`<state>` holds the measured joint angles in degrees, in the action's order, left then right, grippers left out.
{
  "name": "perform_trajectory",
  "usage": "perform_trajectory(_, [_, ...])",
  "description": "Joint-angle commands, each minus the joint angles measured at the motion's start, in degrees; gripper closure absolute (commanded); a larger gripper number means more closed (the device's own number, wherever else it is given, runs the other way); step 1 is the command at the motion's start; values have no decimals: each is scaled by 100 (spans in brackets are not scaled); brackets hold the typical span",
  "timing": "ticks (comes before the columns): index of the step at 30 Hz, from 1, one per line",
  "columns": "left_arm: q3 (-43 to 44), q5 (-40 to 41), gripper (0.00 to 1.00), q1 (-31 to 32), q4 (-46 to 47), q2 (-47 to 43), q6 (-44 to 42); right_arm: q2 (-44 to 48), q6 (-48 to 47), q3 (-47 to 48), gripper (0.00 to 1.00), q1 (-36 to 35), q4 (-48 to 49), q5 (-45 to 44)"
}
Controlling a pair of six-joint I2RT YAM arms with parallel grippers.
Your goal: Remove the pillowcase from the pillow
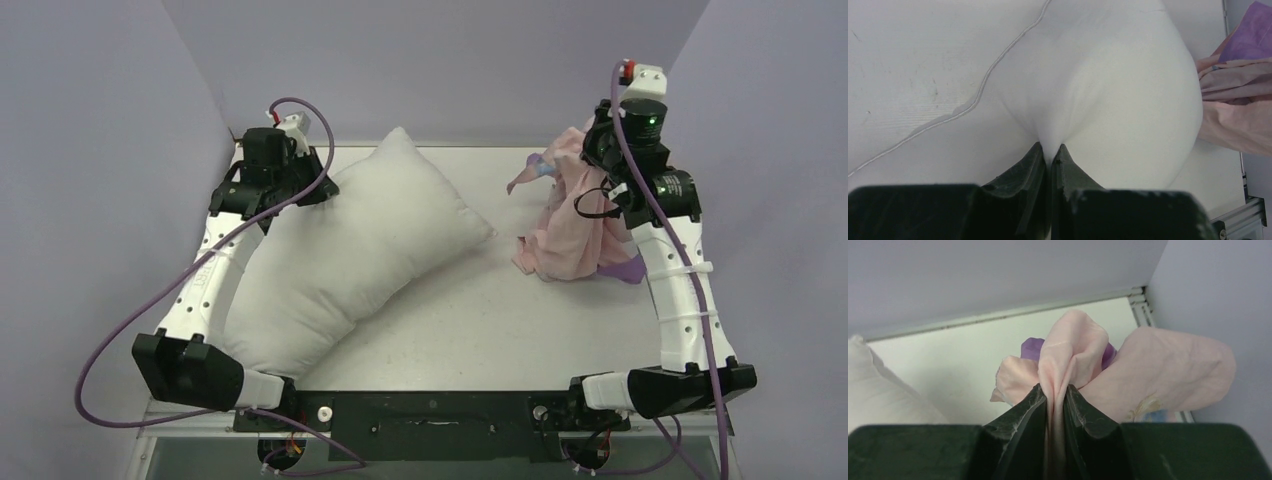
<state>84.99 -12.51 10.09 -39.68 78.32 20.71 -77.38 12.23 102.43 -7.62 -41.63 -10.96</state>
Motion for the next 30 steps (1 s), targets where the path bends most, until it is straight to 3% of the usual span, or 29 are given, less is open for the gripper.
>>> perform_trajectory(1, [-425,331,96,-203,1146,225,261,80,-63,-1158,83,-114,320,546])
perform_trajectory(9, [-1319,378,81,-295,1330,110,155,-37,472,-3618,83,-261,979,1444])
perform_trajectory(12, [-1491,459,61,-292,1124,-170,-22,-51,651,-4108,80,-271,1057,1622])
perform_trajectory(15, [-1585,462,47,-282,951,-506,-110,112,757,-4158,68,-275,919,1629])
perform_trajectory(22, [-1007,822,26,295,145,-1106,-402,1404,881,-3543,17,-267,428,783])
perform_trajectory(25, [-599,939,20,416,-294,-1381,-498,1947,812,-3097,1,-266,217,405])
perform_trajectory(26, [-489,990,19,415,-422,-1500,-526,2129,765,-2965,6,-266,155,285])
perform_trajectory(28, [-300,1141,1,422,-619,-1820,-569,2449,679,-2739,10,-267,27,11])
perform_trajectory(30, [-200,1361,4,422,-778,-2163,-565,2788,627,-2625,10,-267,-99,-353])
